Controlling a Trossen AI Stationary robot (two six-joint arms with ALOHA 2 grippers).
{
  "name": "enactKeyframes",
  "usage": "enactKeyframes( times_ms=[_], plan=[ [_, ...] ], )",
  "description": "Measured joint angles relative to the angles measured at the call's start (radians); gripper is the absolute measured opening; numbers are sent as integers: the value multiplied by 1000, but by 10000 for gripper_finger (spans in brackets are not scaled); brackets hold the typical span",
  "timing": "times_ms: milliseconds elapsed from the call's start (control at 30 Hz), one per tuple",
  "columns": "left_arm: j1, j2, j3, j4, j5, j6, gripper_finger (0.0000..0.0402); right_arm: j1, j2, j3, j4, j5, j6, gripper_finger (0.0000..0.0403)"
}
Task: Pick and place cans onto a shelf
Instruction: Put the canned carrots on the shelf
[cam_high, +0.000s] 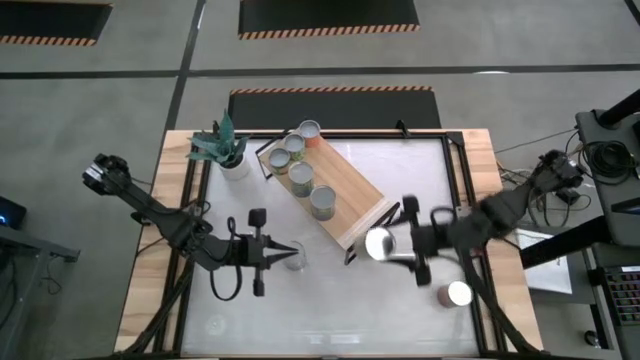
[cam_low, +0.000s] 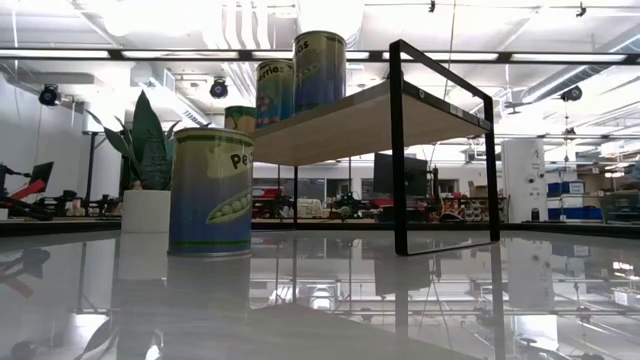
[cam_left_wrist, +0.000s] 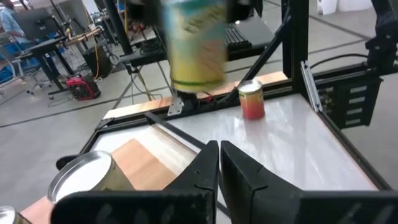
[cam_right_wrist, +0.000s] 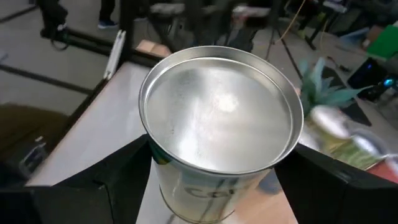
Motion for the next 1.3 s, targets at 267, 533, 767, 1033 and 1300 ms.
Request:
enactKeyframes(
  times_ms=[267,533,767,1033,1300],
  plan=[
    [0,-12,0,-55,1,0,0,-400,-17,21,-1,-338,-155,295],
    [0,-25,0,-90,1,10,0,-783,29,12,61,-686,-235,295],
    [0,-49,0,-125,0,30,0,-991,143,11,147,-906,-289,295],
    [0,-79,0,-171,-1,23,0,-1084,298,11,290,-1051,-338,295],
    [0,-87,0,-182,-2,23,0,-1093,412,65,289,-1119,-399,295]
  ],
)
